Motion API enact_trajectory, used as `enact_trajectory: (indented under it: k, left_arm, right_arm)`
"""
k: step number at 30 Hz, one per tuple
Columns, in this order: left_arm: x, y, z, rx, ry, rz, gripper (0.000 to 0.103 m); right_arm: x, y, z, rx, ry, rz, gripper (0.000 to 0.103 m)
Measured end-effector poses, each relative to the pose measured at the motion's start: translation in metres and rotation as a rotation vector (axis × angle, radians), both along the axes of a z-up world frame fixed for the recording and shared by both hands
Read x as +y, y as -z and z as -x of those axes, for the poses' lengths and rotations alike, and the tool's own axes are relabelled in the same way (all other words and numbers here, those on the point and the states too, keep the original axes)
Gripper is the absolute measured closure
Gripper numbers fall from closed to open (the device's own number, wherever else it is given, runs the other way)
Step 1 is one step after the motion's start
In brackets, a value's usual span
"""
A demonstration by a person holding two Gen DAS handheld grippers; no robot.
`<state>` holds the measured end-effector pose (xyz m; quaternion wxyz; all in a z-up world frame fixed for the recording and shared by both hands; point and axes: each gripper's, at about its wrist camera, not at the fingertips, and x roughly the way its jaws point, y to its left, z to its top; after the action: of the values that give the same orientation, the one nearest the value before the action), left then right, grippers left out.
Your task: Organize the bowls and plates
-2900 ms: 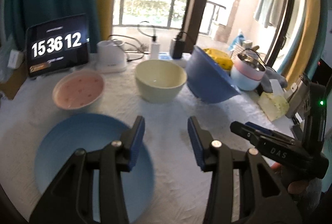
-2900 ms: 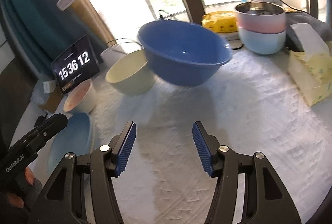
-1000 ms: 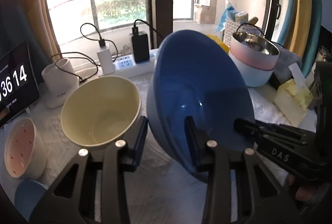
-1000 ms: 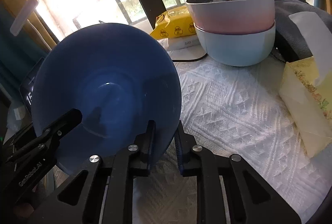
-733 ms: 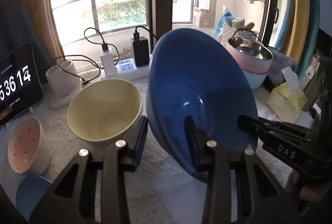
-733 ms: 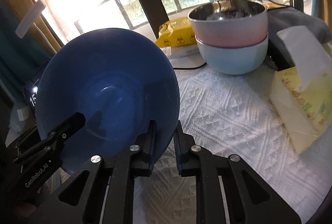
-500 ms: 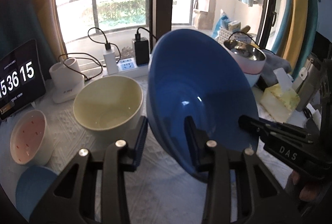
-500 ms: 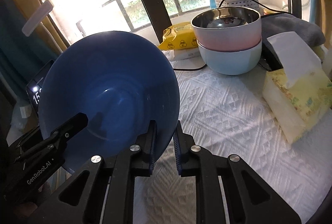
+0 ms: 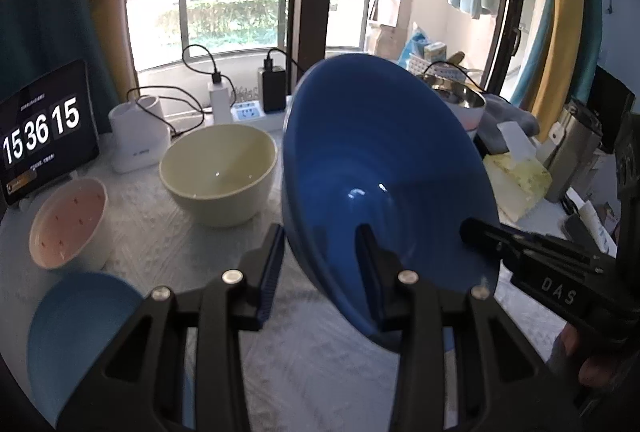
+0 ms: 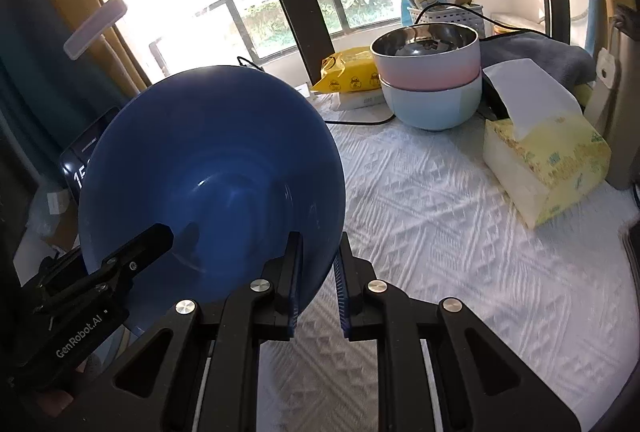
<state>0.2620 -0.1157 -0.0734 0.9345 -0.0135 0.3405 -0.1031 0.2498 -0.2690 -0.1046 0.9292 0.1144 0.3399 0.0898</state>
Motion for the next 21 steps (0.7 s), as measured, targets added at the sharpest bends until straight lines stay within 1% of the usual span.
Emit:
enact_trajectory:
  k: [8,13,16,21]
  left_arm:
    - [0.01,0.001,0.022,0.003,-0.004,0.017,0.066]
    - [0.012,0.004,0.035,-0.003,-0.007,-0.002,0.065]
    - [0.014,0.007,0.041,0.01,-0.006,0.009,0.065]
    - [0.014,0.015,0.048,0.036,-0.003,-0.001,0.065]
  right_arm:
    - [0.009,-0.002,0.014,-0.004,-0.009,0.012,0.087]
    - [0.013,-0.001,0.025,-0.004,-0.011,0.014,0.087]
    - [0.015,0.001,0.034,0.0,-0.008,0.011,0.087]
    - [0.017,0.006,0.045,0.016,-0.003,0.005,0.087]
